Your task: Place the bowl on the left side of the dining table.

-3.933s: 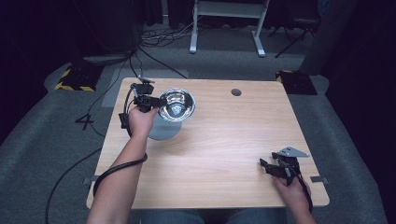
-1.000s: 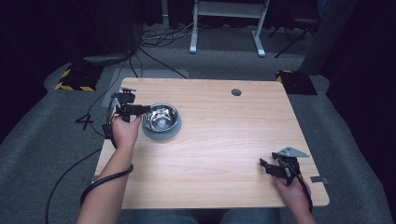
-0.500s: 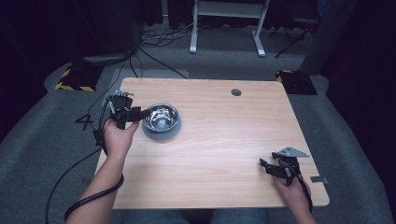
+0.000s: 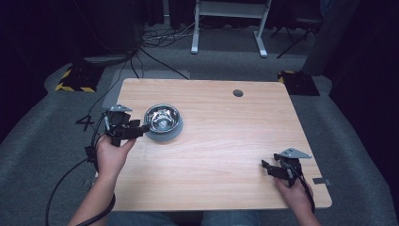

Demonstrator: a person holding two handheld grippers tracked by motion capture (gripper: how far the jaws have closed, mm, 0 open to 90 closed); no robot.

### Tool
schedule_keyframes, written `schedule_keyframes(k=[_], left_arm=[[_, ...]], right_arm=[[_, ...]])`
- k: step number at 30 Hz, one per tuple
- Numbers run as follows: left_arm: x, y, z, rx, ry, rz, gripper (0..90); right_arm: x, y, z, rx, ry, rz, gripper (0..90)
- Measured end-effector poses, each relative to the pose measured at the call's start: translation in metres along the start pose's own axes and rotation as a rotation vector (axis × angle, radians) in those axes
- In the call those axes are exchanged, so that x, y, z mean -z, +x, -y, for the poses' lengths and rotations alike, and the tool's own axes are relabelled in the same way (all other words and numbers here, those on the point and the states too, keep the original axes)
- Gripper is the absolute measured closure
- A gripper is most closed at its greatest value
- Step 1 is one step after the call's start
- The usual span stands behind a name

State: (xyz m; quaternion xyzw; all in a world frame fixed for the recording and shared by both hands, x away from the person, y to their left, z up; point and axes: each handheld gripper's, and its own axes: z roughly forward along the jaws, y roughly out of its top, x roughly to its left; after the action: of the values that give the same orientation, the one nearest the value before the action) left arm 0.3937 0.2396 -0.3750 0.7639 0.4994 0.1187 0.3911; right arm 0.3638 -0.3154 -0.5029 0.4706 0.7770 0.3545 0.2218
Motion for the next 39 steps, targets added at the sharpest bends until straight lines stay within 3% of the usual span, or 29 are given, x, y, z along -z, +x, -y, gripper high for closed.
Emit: schedule_keyframes(k=[4, 9, 20, 24, 28, 34, 39], left_arm=[[0.004, -0.001, 0.013, -0.032, 0.010, -0.020, 49.2], [0.008, -0.002, 0.028, -0.070, 0.017, -0.009, 49.2], [0.025, -0.015, 0.052, -0.102, -0.025, 0.063, 48.9], [0.029, -0.019, 0.064, -0.094, -0.043, 0.086, 48.6], [0.029, -0.016, 0.076, -0.067, -0.063, 0.083, 48.5], [0.026, -0.011, 0.090, -0.041, -0.033, 0.076, 48.3], [0.023, -0.010, 0.104, -0.066, -0.013, 0.075, 48.3]], right_arm=[[0.000, 0.000, 0.000, -0.001, 0.001, -0.005, 35.1], [0.000, 0.000, 0.000, 0.000, 0.001, -0.005, 35.1], [0.000, 0.000, 0.000, 0.001, 0.002, -0.005, 35.1], [0.000, 0.000, 0.000, -0.001, 0.001, -0.005, 35.1], [0.000, 0.000, 0.000, -0.001, 0.001, -0.005, 35.1], [0.000, 0.000, 0.000, -0.002, 0.001, -0.005, 35.0], [0.000, 0.000, 0.000, 0.003, 0.002, 0.000, 35.1]])
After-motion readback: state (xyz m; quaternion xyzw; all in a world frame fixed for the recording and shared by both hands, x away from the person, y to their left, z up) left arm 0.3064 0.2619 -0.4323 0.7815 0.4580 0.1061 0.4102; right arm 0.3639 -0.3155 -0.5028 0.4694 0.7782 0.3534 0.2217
